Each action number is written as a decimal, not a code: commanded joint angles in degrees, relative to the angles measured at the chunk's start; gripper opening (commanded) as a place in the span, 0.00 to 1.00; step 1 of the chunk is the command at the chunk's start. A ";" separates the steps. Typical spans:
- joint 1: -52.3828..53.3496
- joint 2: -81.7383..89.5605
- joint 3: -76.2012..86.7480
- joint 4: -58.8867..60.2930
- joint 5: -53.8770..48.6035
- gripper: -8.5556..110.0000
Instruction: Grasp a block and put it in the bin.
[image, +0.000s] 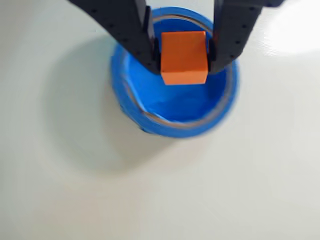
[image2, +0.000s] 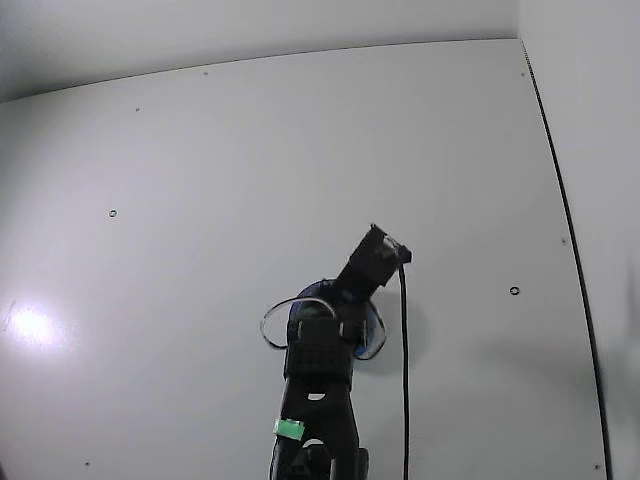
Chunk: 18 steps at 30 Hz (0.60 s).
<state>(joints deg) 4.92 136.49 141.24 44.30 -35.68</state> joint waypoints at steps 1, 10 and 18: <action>0.35 3.87 4.04 -5.54 -1.58 0.07; 0.35 4.04 9.76 -13.01 -0.97 0.08; 0.35 4.13 10.20 -13.01 -1.67 0.15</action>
<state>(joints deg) 5.10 137.99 152.67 32.43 -36.65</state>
